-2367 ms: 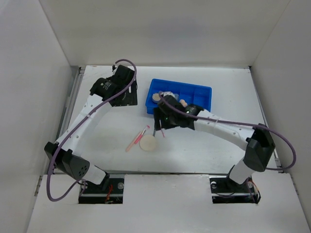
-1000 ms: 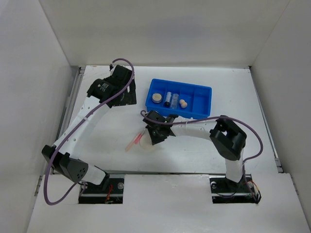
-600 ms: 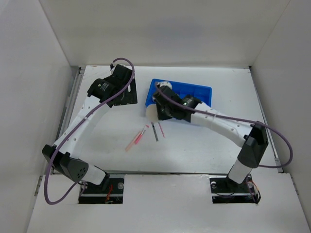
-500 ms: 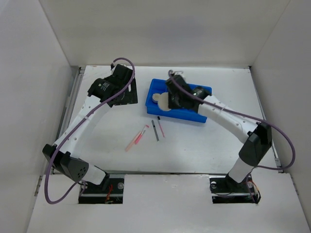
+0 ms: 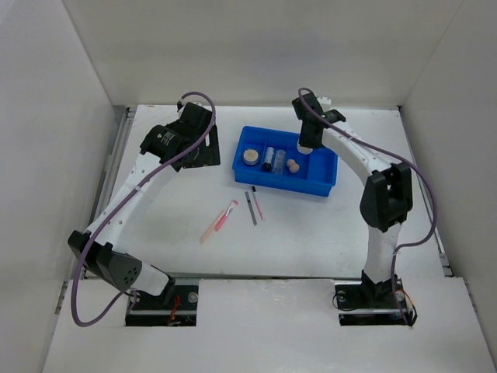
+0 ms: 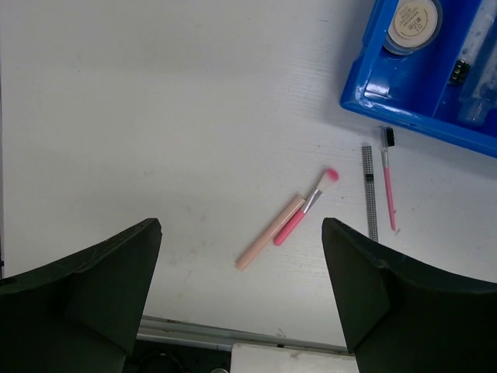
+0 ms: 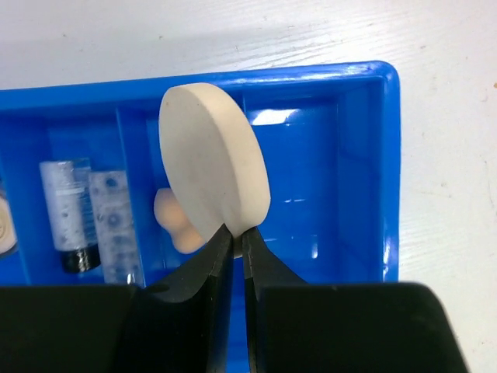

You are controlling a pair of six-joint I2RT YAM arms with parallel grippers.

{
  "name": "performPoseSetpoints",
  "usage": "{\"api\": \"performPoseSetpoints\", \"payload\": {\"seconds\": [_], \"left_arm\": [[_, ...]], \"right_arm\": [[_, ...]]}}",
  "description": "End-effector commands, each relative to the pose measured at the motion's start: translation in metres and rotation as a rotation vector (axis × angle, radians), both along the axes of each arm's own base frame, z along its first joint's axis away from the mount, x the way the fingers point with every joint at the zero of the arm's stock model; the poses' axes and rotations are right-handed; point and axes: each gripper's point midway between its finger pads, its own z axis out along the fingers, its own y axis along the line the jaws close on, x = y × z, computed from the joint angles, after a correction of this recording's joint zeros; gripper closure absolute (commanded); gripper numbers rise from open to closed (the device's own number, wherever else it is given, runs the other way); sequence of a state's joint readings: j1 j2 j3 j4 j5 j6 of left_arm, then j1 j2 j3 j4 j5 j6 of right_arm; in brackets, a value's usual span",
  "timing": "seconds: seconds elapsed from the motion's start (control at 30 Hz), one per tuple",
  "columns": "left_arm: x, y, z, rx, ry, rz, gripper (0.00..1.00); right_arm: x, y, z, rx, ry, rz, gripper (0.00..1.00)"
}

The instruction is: Organize the makeup

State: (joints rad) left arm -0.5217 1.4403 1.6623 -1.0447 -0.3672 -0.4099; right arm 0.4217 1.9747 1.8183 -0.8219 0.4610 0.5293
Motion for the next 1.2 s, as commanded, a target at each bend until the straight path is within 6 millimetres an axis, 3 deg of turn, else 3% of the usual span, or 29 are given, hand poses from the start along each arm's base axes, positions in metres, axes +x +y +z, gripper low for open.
{"api": "performPoseSetpoints", "payload": {"seconds": [0.0, 0.4, 0.6, 0.7, 0.77, 0.8, 0.83, 0.87, 0.9, 0.97, 1.0, 1.07, 1.1, 1.17], "left_arm": [[-0.001, 0.004, 0.017, -0.010, -0.044, 0.002, 0.18], [-0.002, 0.005, 0.013, -0.005, -0.036, 0.002, 0.18], [-0.003, 0.005, 0.016, -0.016, -0.044, 0.009, 0.18], [-0.003, 0.005, 0.016, -0.016, -0.044, 0.009, 0.17], [-0.004, 0.005, 0.013, -0.011, -0.036, 0.009, 0.17], [-0.004, 0.005, 0.013, -0.011, -0.036, 0.009, 0.17], [-0.004, 0.005, 0.013, -0.011, -0.036, 0.009, 0.17], [-0.005, 0.006, 0.009, -0.005, -0.026, 0.009, 0.17], [-0.005, 0.006, 0.009, -0.005, -0.026, 0.009, 0.17], [-0.004, 0.014, -0.011, 0.054, -0.003, 0.026, 0.17], [-0.003, 0.018, -0.020, 0.085, 0.003, 0.032, 0.17], [-0.007, 0.032, -0.031, 0.126, 0.034, 0.073, 0.17], [-0.008, 0.036, -0.039, 0.138, 0.064, 0.088, 0.17], [-0.012, 0.036, -0.045, 0.124, 0.092, 0.091, 0.17]], "right_arm": [[0.016, -0.004, 0.009, -0.024, -0.023, -0.002, 0.87], [0.015, 0.023, -0.010, 0.086, 0.024, 0.082, 0.84], [0.013, 0.023, -0.018, 0.079, 0.055, 0.094, 0.54], [0.011, 0.015, 0.006, 0.062, 0.005, 0.072, 0.43], [0.008, 0.010, 0.020, 0.055, -0.025, 0.060, 0.43], [0.006, 0.008, 0.040, 0.071, -0.065, 0.061, 0.43], [0.001, 0.007, 0.045, 0.074, -0.073, 0.061, 0.43], [-0.005, 0.011, 0.052, 0.079, -0.084, 0.075, 0.46], [-0.020, 0.011, 0.061, 0.084, -0.094, 0.089, 0.55], [-0.033, 0.030, 0.070, 0.125, -0.132, 0.156, 0.61], [-0.056, 0.055, 0.053, 0.148, -0.086, 0.238, 0.63], [-0.081, 0.085, 0.056, 0.215, -0.099, 0.326, 0.64], [-0.107, 0.116, 0.044, 0.241, -0.050, 0.410, 0.64], [-0.135, 0.143, 0.020, 0.265, 0.016, 0.469, 0.63]]}}
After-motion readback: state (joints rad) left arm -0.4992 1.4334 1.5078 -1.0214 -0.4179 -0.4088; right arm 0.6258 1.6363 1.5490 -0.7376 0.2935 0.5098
